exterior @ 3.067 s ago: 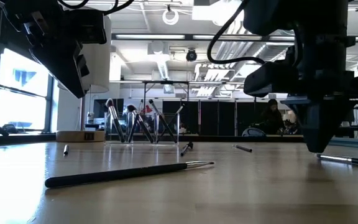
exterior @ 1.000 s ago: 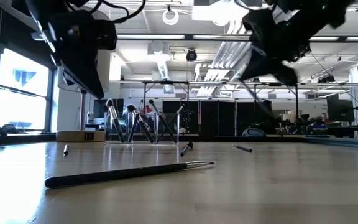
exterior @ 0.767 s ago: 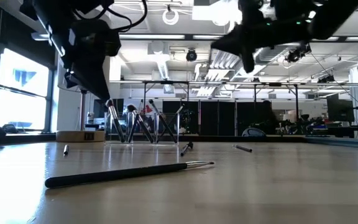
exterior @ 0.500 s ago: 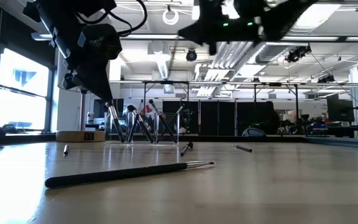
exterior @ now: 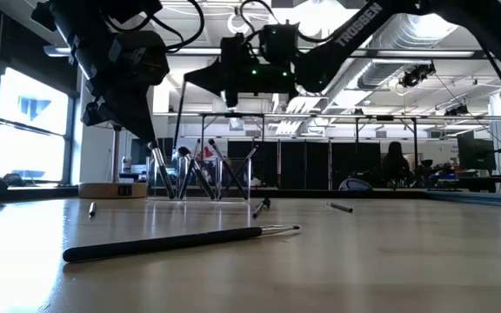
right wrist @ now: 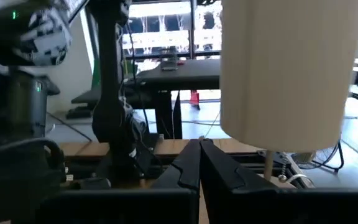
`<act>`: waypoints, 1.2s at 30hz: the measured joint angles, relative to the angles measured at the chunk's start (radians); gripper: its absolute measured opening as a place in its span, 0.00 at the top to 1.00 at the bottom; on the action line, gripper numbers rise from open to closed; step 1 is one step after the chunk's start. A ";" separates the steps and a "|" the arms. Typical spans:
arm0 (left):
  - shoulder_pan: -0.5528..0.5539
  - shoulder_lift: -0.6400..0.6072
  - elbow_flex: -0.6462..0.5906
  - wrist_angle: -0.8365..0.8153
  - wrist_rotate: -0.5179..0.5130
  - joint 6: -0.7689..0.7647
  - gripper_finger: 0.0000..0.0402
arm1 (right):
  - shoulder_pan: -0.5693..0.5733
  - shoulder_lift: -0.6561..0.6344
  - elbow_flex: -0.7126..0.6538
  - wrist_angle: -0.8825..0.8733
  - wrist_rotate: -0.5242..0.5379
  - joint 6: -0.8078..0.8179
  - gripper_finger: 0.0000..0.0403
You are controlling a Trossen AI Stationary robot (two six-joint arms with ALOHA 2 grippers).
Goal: Pick & Place Makeup Supplies
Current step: Put the black makeup brush into the transparent organizer
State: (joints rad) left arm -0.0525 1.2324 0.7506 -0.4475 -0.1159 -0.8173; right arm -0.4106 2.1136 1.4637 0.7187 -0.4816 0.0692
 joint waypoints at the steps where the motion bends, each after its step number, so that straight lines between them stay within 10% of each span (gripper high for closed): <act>1: 0.000 0.000 0.000 0.000 0.002 0.000 1.00 | 0.003 0.010 0.015 -0.017 0.001 -0.020 1.00; 24: 0.000 0.000 0.000 0.004 0.048 0.079 0.88 | -0.008 -0.130 0.041 -0.609 0.056 0.047 0.69; 32: 0.000 0.000 0.000 0.034 -0.029 0.076 0.73 | 0.037 -0.346 0.030 -1.431 0.530 0.143 0.81; 36: 0.000 0.000 0.006 0.068 -0.031 0.055 0.73 | 0.045 -0.453 -0.155 -1.422 0.487 0.180 0.94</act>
State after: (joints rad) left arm -0.0525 1.2327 0.7566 -0.3797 -0.1471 -0.7626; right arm -0.3656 1.6606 1.3082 -0.7034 0.0057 0.2490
